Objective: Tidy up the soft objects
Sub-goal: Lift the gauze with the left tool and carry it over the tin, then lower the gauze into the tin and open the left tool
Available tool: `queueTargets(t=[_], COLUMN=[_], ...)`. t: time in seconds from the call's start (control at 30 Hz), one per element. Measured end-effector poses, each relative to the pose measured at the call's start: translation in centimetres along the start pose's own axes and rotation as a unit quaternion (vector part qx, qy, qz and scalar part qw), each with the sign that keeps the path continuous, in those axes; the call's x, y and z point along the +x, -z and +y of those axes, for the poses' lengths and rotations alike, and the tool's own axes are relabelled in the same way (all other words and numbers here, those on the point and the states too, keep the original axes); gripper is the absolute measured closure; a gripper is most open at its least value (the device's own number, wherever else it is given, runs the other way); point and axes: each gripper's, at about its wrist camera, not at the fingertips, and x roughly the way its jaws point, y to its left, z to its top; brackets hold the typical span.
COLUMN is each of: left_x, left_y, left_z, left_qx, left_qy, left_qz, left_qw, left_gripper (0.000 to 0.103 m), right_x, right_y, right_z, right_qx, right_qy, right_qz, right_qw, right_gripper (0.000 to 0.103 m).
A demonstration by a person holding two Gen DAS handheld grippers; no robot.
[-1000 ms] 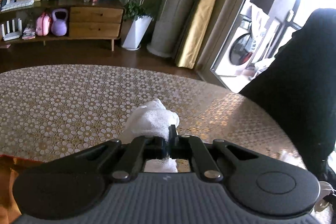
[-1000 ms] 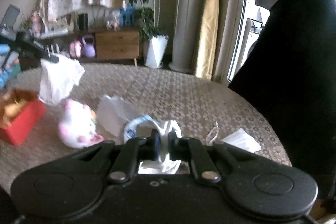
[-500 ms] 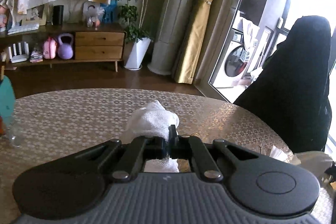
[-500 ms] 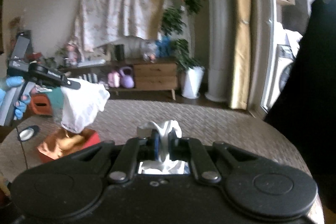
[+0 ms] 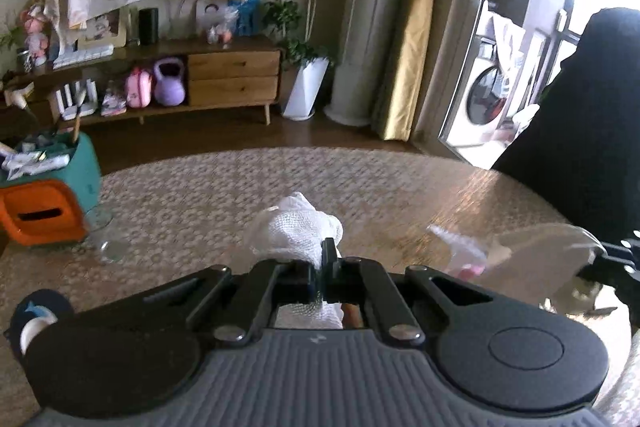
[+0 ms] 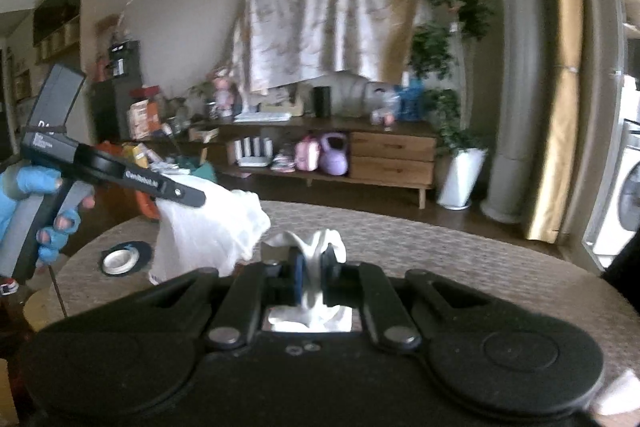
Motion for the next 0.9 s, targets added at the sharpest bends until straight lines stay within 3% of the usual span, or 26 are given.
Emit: queueTargets(t=[0.37, 0.57, 0.9], left_x=[4.5, 7.7, 13.0], left_y=[3.8, 5.1, 7.9], left_z=[4.1, 5.1, 4.6], left_qx=[-0.013, -0.020, -0.019], left_qy=[-0.017, -0.017, 0.004], left_qz=[0.056, 0.079, 0.142], left_qw=[0.9982, 0.9965, 0.9897], left_gripper=[0.100, 0.100, 0.100], right_x=[10.2, 13.8, 18.4], right_y=[1.1, 3.6, 8.9], right_z=[5.4, 7.3, 8.2], right_qx=[-0.017, -0.027, -0.038], right_qy=[-0.030, -0.047, -0.039], right_qz=[0.061, 0.085, 0.171], right_qw=[0.998, 0.995, 0.984], right_gripper=[0.096, 0.096, 0.096])
